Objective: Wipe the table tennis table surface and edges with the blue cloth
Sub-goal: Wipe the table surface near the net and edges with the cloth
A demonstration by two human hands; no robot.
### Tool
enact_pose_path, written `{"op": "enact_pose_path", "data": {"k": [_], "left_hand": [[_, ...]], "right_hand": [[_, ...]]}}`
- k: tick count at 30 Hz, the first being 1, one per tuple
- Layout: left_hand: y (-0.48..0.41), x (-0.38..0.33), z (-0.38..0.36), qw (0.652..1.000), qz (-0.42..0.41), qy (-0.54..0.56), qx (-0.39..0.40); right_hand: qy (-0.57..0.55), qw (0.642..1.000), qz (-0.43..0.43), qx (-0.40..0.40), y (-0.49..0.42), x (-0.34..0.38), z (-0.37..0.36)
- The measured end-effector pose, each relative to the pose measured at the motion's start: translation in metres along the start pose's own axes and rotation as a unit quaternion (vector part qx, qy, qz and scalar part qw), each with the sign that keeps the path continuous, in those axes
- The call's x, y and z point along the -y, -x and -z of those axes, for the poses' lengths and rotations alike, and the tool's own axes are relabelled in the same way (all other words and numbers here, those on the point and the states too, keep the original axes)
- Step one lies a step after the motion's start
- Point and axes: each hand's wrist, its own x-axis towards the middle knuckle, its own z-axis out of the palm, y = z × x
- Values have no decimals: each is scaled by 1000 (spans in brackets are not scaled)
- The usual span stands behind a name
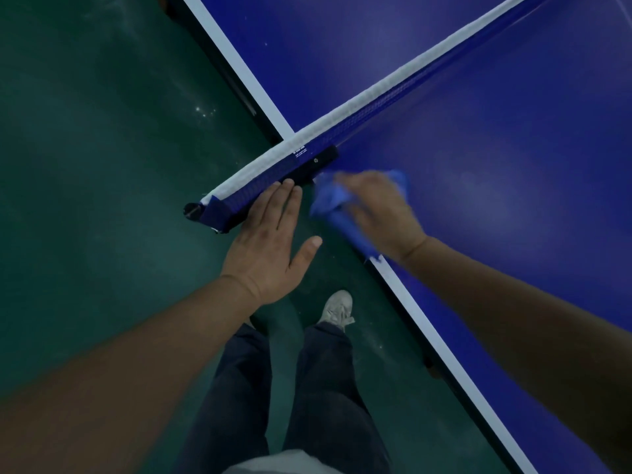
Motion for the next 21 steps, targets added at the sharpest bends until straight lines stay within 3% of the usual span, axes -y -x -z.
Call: {"op": "enact_pose_path", "data": {"k": [1,3,6,8,10,12,14,15,17,19,21], "left_hand": [[0,1,0,1000,3,0,3],[0,1,-1,1000,4,4,9],[1,1,-3,1000,6,6,5],[1,1,-3,1000,3,4,4],[1,1,-3,1000,0,1,6],[1,0,-2,1000,-1,-1,6],[1,1,-2,1000,-5,-3,1],[1,1,-2,1000,-6,-5,2],[1,2,-2,1000,-3,-5,5],[1,1,-2,1000,-2,-4,12],[0,1,-3,1000,3,-6,15]], "right_hand": [[-37,994,-72,-76,3,-16,11],[68,962,-202,-173,16,-42,27],[142,903,-355,-198,22,-72,27],[138,887,-385,-214,9,-62,12],[148,937,-274,-158,7,-36,-9],[144,987,-68,-31,32,-14,-25],[150,987,27,44,50,-27,-15],[159,987,-1,33,50,-40,-4],[176,969,-161,-56,37,-70,18],[169,916,-326,-161,10,-90,35],[145,903,-357,-191,-21,-84,27]]}}
